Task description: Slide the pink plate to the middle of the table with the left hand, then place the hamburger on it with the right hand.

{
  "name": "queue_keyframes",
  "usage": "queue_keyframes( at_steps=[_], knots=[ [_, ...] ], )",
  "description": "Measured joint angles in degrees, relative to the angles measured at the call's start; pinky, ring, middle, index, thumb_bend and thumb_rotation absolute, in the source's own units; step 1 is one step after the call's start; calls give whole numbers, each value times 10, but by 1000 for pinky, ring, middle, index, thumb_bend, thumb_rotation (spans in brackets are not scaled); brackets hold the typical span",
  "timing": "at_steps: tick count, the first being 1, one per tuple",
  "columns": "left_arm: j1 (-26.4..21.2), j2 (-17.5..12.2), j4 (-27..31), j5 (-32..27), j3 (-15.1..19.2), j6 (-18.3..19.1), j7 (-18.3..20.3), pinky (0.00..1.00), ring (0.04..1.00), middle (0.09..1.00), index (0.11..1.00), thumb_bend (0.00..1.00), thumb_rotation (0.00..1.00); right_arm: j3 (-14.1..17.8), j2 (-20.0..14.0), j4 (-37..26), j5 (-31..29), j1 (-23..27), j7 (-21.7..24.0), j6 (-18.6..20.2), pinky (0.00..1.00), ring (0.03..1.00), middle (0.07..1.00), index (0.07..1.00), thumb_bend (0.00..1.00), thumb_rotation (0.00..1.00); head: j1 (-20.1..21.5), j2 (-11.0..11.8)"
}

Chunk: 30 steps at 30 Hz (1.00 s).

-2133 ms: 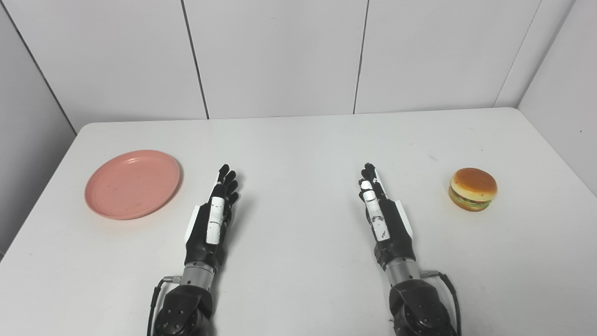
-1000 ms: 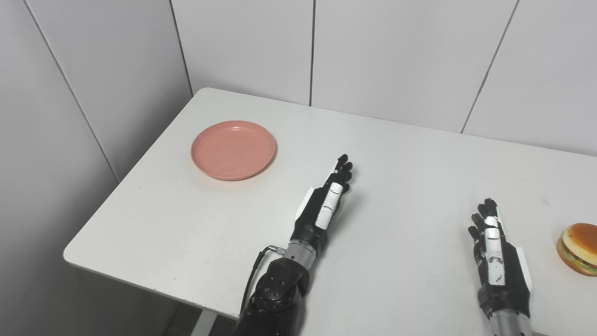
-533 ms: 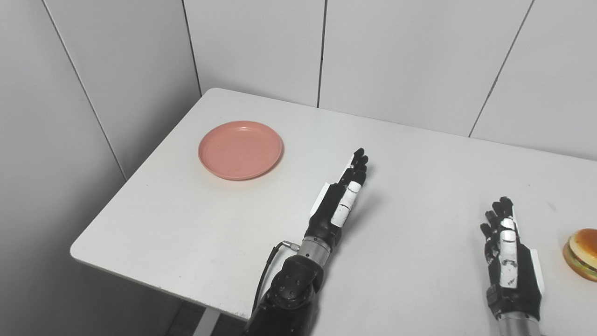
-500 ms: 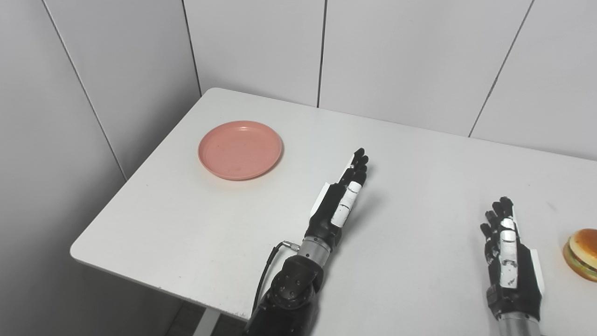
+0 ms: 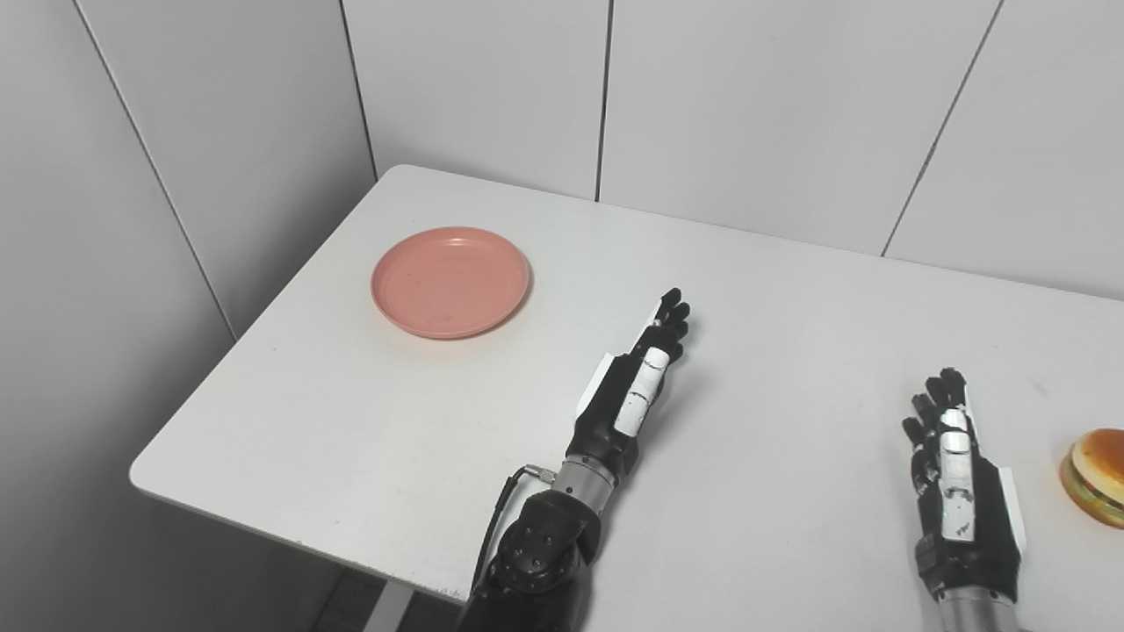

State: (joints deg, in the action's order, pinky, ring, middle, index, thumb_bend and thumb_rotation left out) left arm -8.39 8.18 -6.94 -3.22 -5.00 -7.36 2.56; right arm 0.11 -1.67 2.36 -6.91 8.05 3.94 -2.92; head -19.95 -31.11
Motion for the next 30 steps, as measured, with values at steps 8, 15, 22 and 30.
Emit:
queue_keyframes(
  at_steps=[8,15,22,30],
  knots=[
    [-7,-9,95,-30,15,63,0,991,978,976,968,849,1000,0,0,-1,-1,-1,0,0,1000,1000,1000,1000,459,949,2,-2],
    [-36,-27,126,-42,49,90,-8,940,914,917,915,869,1000,0,1,-1,0,-1,0,1,1000,1000,1000,1000,467,953,3,0],
    [-66,-62,126,-41,84,90,-23,865,855,860,854,865,1000,0,2,0,6,-1,-1,0,1000,1000,1000,1000,474,960,3,-1],
    [-120,-108,100,-34,129,83,-40,765,797,794,780,895,1000,0,6,3,7,1,-2,-2,1000,1000,1000,1000,475,977,3,-1]
  ],
)
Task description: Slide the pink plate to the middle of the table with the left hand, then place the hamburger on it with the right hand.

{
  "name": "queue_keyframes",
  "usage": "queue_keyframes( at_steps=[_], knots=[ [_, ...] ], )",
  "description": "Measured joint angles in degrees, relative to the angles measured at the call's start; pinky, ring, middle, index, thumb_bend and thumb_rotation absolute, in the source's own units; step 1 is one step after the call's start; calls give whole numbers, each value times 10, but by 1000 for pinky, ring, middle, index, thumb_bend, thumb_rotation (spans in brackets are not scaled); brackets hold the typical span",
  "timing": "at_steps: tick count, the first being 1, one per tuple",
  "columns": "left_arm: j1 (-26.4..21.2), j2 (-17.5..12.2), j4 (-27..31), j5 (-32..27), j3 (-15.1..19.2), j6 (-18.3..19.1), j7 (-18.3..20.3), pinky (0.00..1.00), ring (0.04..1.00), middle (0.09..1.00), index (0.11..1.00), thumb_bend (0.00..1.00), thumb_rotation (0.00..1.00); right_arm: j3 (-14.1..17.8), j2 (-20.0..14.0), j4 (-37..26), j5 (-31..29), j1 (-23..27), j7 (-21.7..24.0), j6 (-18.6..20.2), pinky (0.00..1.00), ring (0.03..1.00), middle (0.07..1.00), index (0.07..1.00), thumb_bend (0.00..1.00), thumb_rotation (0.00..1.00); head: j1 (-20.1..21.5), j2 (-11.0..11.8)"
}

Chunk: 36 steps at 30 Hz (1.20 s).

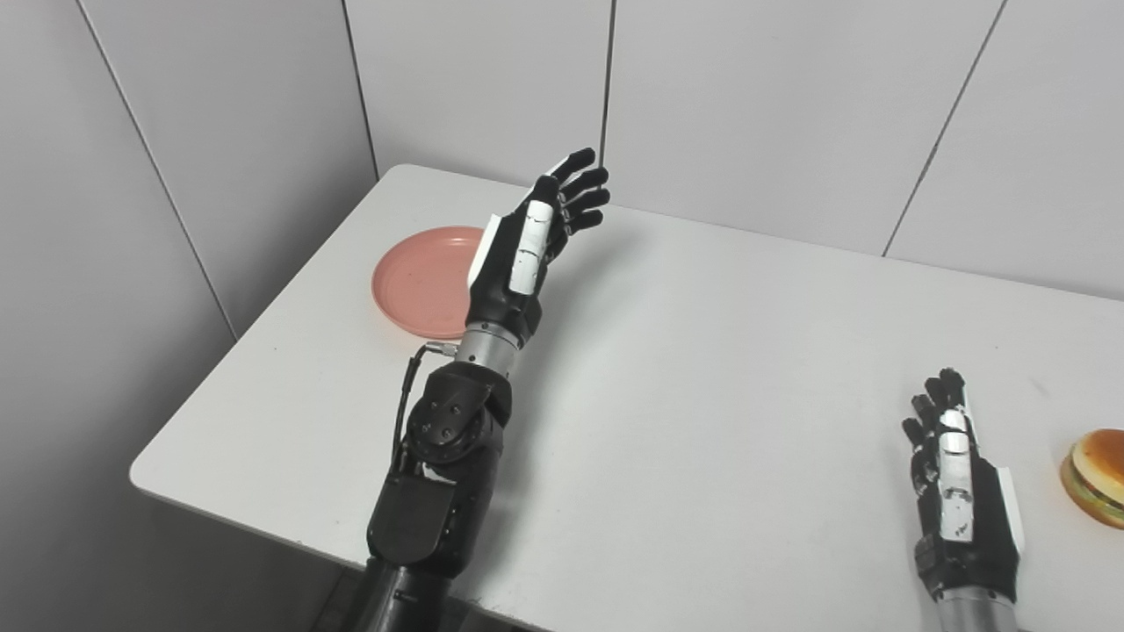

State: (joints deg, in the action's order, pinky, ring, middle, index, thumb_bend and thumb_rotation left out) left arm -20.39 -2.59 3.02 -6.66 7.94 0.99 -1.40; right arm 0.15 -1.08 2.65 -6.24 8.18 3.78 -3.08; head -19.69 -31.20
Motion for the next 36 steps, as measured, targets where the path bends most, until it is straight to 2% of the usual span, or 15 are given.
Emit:
queue_keyframes(
  at_steps=[4,8,13,16,20,23,29,32,36],
  knots=[
    [-20,-25,-23,9,21,-1,-12,737,777,782,765,883,1000,1,0,1,-2,1,0,0,1000,1000,1000,1000,509,951,-1,0],
    [-32,-48,-59,13,41,-4,-24,783,787,787,778,853,1000,1,0,-1,0,1,0,0,1000,1000,1000,1000,512,956,0,1],
    [-50,-78,-101,13,67,-8,-30,745,780,779,763,839,1000,1,0,-1,0,1,0,0,1000,1000,1000,1000,501,958,-1,1],
    [-67,-98,-133,13,79,-25,-36,737,766,765,755,821,1000,1,0,-1,3,1,0,0,1000,1000,1000,1000,516,960,0,2],
    [-83,-119,-168,8,89,-44,-36,786,794,791,779,884,1000,1,1,-1,3,1,0,0,1000,1000,1000,1000,500,947,0,2],
    [-91,-132,-201,-8,96,-53,-31,779,807,807,789,903,1000,1,2,-2,2,0,-1,0,1000,1000,1000,1000,499,927,1,2],
    [-109,-160,-286,-25,107,-85,-20,757,778,770,763,918,1000,1,2,-2,-1,0,0,0,1000,1000,1000,1000,476,944,1,2],
    [-117,-180,-327,-33,111,-95,-15,737,765,758,748,942,1000,2,3,-2,-3,0,0,0,1000,1000,1000,1000,504,940,1,2],
    [-125,-191,-349,-46,124,-99,-15,729,757,755,748,936,1000,1,3,-1,0,0,0,0,1000,1000,1000,1000,497,946,-1,1]
  ],
)
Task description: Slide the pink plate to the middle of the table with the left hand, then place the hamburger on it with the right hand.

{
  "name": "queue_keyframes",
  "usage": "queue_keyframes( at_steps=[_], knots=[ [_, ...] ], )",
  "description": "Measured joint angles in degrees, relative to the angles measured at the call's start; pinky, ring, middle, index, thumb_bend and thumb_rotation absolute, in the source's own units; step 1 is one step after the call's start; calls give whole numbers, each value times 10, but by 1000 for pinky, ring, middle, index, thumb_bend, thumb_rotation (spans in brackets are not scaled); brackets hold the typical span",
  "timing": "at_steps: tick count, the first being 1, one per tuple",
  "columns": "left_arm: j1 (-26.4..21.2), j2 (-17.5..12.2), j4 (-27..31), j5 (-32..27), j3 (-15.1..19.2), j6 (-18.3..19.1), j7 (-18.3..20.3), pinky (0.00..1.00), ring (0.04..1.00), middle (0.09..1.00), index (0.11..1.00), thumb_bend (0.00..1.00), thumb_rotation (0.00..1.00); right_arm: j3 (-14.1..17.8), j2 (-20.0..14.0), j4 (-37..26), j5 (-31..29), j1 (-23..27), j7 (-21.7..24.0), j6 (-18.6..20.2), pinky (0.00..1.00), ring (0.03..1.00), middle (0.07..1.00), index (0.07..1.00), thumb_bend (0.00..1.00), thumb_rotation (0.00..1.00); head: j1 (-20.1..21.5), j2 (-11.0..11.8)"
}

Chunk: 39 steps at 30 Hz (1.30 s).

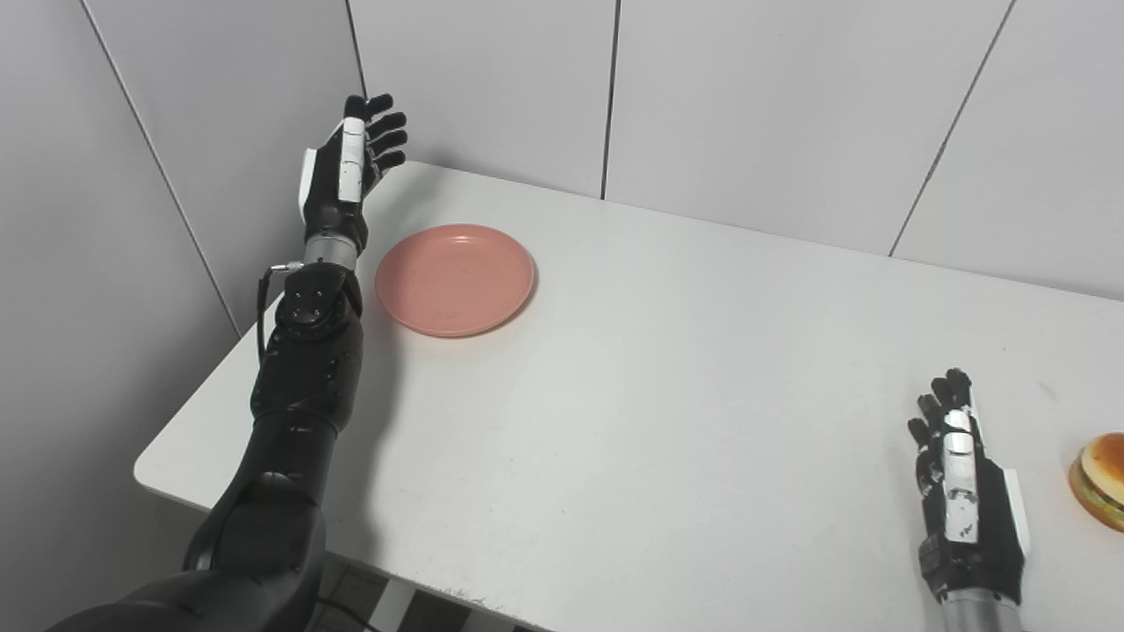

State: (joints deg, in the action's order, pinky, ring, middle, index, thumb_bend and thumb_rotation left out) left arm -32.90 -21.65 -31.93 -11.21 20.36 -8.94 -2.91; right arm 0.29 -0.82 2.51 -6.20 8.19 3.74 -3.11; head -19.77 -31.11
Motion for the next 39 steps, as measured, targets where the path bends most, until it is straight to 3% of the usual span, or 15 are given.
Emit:
queue_keyframes(
  at_steps=[18,25,30,39],
  knots=[
    [-31,-35,-156,-37,2,-17,46,782,799,793,786,934,1000,0,1,1,2,1,0,0,1000,1000,1000,1000,506,965,0,2],
    [-41,-40,-253,-45,-1,-47,88,836,795,783,776,958,1000,0,1,2,-1,2,0,0,1000,1000,1000,1000,491,959,0,0],
    [-43,-39,-265,-62,1,-56,110,759,779,771,768,958,1000,1,1,1,-2,2,0,0,1000,1000,1000,1000,503,951,2,-3],
    [-35,-15,-222,-67,-2,-50,111,770,781,773,768,925,1000,6,3,1,-2,2,-2,0,1000,1000,1000,1000,505,938,1,-5]
  ],
)
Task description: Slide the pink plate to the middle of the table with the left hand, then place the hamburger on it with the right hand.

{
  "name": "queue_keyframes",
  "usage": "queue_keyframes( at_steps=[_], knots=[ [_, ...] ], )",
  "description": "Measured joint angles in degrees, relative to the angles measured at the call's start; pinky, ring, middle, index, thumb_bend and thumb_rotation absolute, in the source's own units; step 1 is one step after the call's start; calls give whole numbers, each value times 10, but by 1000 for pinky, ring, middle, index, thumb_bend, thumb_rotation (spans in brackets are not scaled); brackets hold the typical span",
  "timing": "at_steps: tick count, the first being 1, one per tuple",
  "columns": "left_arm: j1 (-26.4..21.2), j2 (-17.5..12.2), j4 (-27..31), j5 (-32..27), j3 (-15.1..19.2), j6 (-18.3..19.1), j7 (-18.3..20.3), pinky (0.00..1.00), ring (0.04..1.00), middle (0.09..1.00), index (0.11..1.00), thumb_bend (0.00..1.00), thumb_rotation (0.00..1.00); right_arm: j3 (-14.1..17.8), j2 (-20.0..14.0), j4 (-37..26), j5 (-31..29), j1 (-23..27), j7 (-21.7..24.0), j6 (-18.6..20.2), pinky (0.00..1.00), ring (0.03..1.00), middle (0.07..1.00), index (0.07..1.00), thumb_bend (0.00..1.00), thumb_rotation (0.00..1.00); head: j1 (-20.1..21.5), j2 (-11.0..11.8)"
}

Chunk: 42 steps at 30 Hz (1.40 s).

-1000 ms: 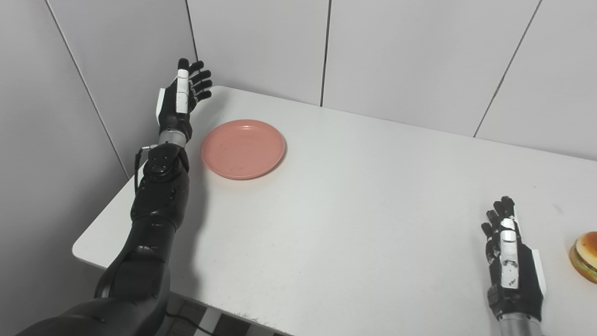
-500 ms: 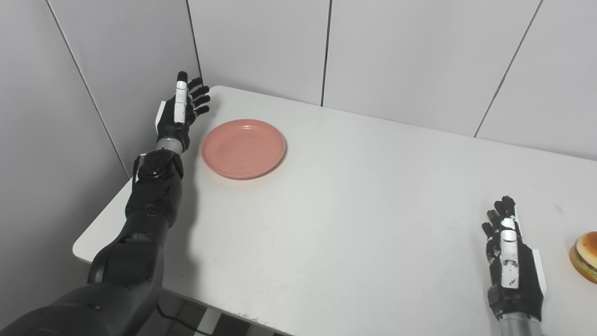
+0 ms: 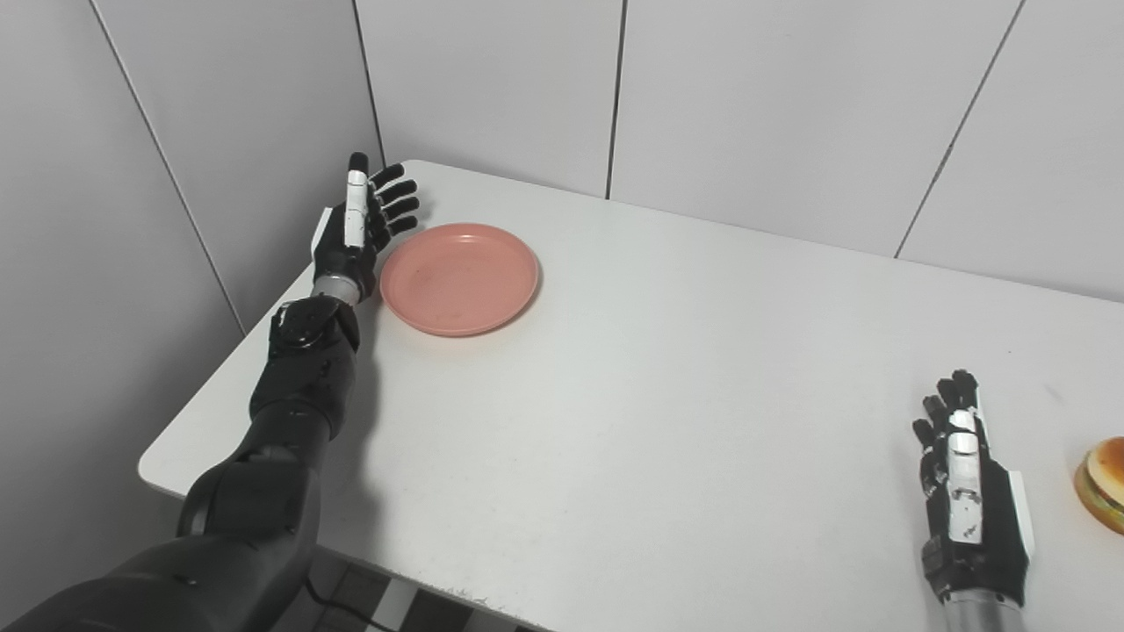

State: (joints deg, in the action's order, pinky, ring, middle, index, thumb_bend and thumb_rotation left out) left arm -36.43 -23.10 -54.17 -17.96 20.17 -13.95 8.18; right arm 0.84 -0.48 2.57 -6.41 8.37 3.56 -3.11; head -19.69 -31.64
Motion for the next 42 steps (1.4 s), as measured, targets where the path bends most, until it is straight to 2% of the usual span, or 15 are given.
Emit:
queue_keyframes(
  at_steps=[9,16,22,27,35,38,42],
  knots=[
    [22,31,43,-20,0,20,4,770,786,777,773,940,1000,1,0,0,0,0,0,0,1000,1000,1000,1000,503,931,1,-4],
    [33,47,87,-15,-15,38,4,786,793,784,776,943,1000,1,1,-4,0,-3,-2,0,1000,1000,1000,1000,483,933,1,-6],
    [36,51,89,-7,-27,38,0,792,799,791,782,949,1000,1,1,-4,0,-3,-3,0,1000,1000,1000,1000,500,934,2,-7],
    [42,61,99,-7,-27,39,0,800,802,793,788,946,1000,1,1,-4,-1,-3,-2,0,1000,1000,1000,1000,485,924,2,-7],
    [43,61,114,-6,-28,45,-5,795,799,790,779,932,1000,1,1,-5,-1,-3,-2,0,1000,1000,1000,1000,501,928,2,-8],
    [43,62,123,-7,-27,51,-8,795,802,793,781,941,1000,2,2,-5,0,-3,-3,0,1000,1000,1000,1000,515,886,2,-9],
    [45,64,131,-8,-26,54,-8,811,813,803,787,959,1000,5,5,-4,-3,-3,-3,0,1000,1000,1000,1000,485,894,2,-8]
  ],
)
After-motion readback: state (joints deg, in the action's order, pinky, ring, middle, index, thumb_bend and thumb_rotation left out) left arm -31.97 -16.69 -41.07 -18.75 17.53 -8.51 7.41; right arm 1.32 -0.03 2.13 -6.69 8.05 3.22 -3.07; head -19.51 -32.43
